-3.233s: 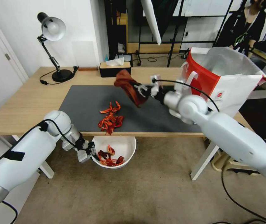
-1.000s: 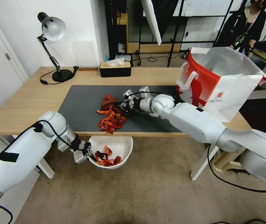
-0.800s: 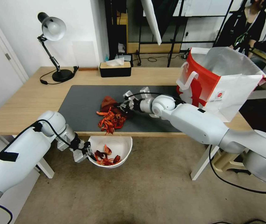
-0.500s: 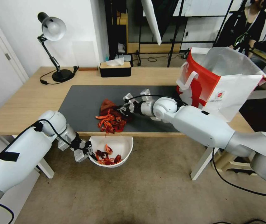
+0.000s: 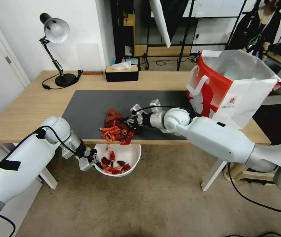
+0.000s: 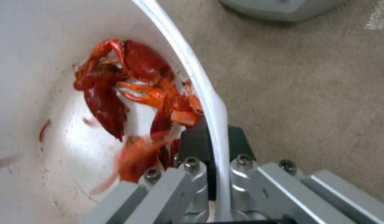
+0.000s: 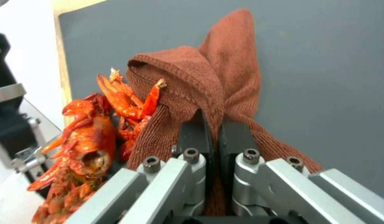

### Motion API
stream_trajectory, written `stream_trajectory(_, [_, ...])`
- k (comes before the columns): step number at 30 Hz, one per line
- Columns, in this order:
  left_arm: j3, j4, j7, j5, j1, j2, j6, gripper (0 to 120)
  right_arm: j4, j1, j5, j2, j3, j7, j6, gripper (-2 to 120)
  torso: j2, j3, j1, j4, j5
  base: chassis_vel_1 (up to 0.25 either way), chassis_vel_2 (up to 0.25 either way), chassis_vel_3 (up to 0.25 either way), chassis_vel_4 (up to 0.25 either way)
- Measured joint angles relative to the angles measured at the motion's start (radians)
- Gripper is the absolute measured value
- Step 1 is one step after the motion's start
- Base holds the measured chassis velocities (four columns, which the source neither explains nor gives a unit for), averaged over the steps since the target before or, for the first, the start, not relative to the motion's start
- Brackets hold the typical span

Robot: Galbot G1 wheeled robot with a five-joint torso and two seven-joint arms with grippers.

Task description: Sweep shrimp from table into container with towel, then put container into takeout bag.

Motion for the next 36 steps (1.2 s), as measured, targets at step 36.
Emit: stream_trajectory(36, [-0.002, 0.007, 0.0, 0.0, -0.005, -0.012, 0.0, 0, 0.236, -0.022, 0.043, -0.111, -0.043, 0.033, -0.019, 1, 0.0, 0.0, 0.0, -0.0001, 0.0, 0.0, 0.0, 0.0, 0.0])
